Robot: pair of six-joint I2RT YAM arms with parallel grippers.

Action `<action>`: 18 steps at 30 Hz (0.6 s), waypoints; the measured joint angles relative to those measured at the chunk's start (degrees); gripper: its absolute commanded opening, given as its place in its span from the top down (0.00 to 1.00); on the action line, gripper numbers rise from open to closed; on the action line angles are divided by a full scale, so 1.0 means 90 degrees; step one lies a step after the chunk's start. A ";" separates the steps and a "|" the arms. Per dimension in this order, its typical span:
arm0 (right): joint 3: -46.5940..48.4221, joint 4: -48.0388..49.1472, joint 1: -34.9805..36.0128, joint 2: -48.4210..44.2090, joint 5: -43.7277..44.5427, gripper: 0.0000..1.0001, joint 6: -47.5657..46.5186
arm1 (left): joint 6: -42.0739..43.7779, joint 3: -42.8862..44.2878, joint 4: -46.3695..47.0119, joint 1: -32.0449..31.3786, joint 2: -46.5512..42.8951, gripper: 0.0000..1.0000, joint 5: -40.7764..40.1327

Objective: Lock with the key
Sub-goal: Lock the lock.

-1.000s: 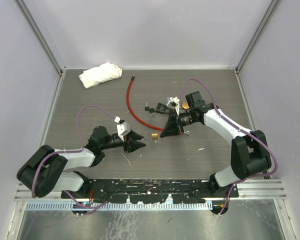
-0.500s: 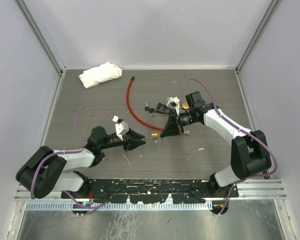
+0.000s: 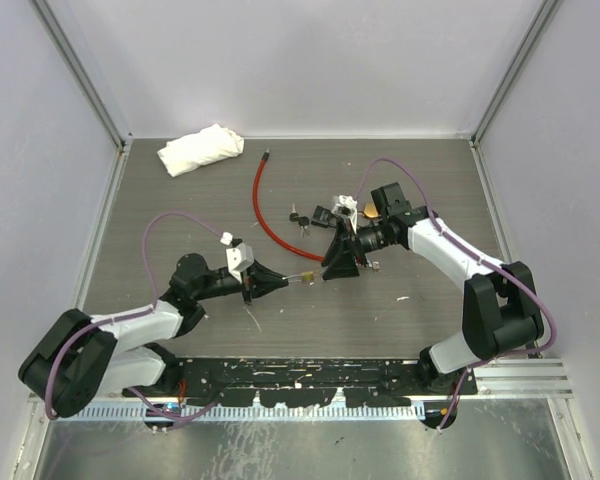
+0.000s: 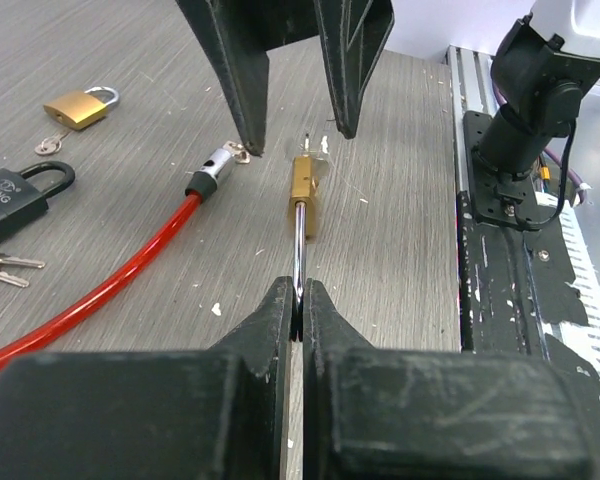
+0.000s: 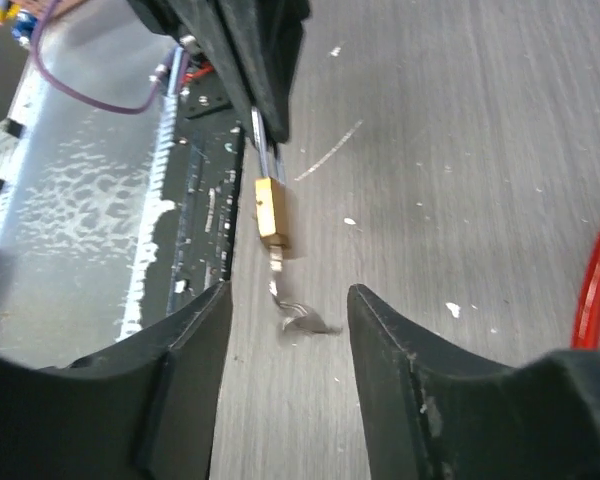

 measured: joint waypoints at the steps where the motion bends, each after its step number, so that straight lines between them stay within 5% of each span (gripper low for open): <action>1: 0.0000 -0.0015 -0.0002 -0.0029 0.0148 0.34 -0.0051 | 0.0019 0.0000 -0.0109 0.0002 -0.0104 1.00 -0.0019; 10: -0.0359 0.0168 -0.0423 -0.1535 0.0690 0.03 -0.1095 | 0.0221 0.0000 -0.1613 -0.0051 -0.1537 1.00 -0.0231; 18: -0.1141 0.0063 -0.0432 -0.2178 -0.0078 0.02 -0.2584 | 0.0046 0.0000 -0.2050 -0.0500 -0.1858 1.00 -0.0481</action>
